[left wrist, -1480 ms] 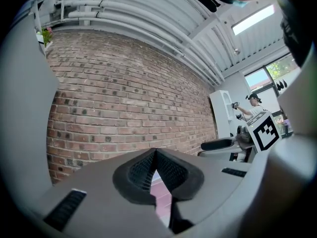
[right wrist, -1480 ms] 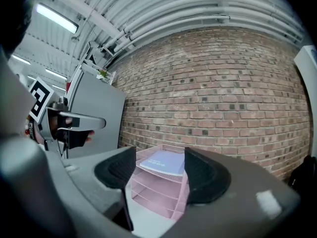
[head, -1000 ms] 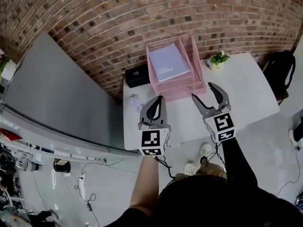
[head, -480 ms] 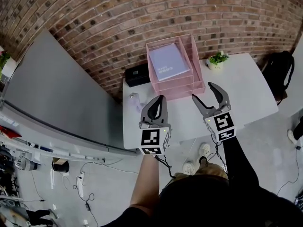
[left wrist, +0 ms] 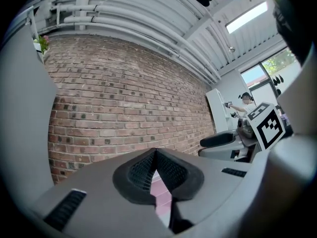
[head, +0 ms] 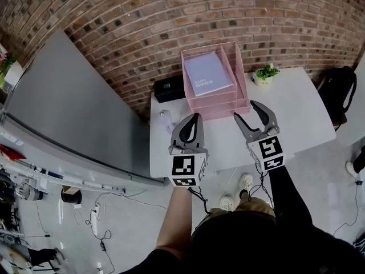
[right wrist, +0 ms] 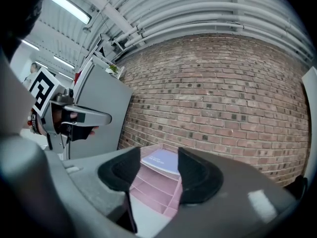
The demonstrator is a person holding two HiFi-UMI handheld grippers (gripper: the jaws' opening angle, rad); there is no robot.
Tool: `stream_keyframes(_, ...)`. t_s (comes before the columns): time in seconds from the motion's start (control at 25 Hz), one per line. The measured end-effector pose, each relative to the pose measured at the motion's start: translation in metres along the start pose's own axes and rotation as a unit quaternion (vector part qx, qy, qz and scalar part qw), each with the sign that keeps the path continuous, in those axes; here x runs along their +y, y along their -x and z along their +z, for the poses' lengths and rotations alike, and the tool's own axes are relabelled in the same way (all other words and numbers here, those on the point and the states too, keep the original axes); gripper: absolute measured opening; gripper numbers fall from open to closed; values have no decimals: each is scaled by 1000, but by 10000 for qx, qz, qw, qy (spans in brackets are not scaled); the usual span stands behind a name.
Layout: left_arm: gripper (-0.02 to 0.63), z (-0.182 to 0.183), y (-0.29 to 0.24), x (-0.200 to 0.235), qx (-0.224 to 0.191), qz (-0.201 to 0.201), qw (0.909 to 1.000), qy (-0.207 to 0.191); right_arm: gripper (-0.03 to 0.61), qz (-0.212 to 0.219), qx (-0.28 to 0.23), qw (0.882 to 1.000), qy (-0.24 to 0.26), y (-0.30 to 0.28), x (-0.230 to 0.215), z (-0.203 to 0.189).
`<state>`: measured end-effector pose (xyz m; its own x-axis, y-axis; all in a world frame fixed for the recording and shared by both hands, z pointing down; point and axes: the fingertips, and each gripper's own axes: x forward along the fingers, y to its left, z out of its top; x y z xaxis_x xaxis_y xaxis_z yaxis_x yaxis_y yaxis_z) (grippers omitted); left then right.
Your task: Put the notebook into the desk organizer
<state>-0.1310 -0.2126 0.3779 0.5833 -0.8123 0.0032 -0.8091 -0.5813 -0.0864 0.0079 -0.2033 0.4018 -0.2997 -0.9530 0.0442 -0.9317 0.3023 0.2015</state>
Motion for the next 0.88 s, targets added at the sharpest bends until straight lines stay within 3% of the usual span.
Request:
stream_keyframes(0.12,8,-1,1,-1,11,0,10000,-58,13,-170,-57,9998,-24,4,-3,5)
stream_keyframes(0.16,8,-2,1,-1,14,-4,10000,-44,0,-196,-77,9998,-63,5,-3,5)
stream_keyframes(0.44,8,-2,2,2,36,19,10000,-37,0,-261,-152,9992,-280,9,-6,3)
stream_keyframes(0.88,8,-5,-1,-5,83,-66,9999,-43,0,-310,-95,9993,-165,11,-5,-1)
